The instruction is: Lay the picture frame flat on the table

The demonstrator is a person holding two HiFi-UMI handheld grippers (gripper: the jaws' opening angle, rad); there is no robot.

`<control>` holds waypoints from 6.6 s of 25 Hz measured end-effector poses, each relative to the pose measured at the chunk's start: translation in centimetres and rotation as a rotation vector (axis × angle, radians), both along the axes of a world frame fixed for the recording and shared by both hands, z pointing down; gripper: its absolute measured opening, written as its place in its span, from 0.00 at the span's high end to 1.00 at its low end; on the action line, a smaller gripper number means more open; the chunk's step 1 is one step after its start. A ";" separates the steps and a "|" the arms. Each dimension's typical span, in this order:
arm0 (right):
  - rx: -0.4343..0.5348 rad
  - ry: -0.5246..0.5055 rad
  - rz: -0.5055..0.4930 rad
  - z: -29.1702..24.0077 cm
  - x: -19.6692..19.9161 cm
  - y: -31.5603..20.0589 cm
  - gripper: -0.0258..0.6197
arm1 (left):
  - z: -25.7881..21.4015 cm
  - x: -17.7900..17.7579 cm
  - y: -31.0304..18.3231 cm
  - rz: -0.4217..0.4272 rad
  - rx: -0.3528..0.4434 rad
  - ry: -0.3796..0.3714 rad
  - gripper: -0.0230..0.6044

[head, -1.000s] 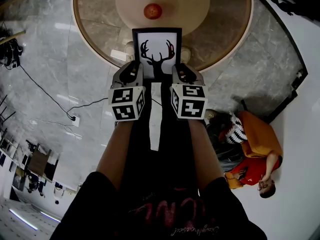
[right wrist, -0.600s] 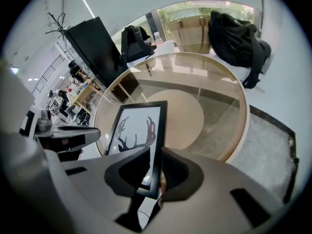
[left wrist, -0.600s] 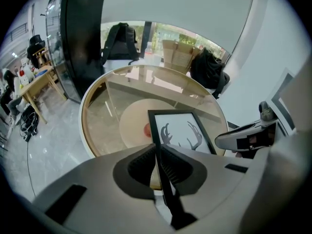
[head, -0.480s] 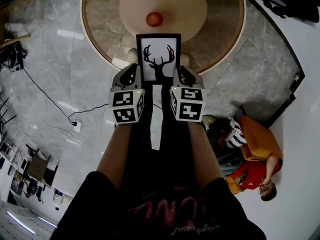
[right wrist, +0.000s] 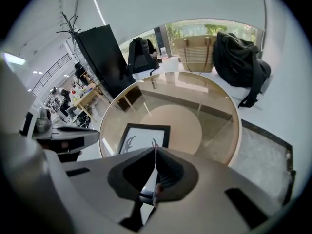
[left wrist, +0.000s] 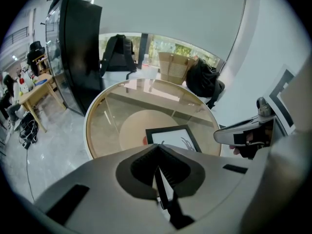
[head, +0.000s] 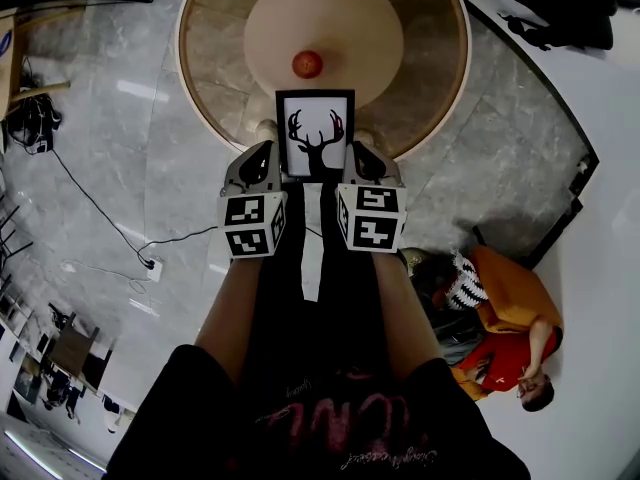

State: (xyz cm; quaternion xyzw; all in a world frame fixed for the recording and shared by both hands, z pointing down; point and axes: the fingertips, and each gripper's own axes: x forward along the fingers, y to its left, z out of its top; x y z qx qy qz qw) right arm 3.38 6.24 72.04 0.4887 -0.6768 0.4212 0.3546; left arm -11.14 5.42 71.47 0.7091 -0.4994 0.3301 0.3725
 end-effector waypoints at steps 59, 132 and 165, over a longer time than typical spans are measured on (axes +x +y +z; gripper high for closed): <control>0.518 -0.013 0.019 -25.4 -2.3 -8.3 0.93 | -24.0 -1.8 -7.7 -0.011 0.415 0.020 0.95; 0.988 0.025 0.066 -50.2 2.0 -11.7 0.93 | -51.0 -1.7 -12.5 0.071 0.932 0.049 0.95; 1.002 0.015 0.062 -50.1 2.5 -17.3 0.93 | -49.5 -0.9 -17.7 0.110 0.936 0.000 0.95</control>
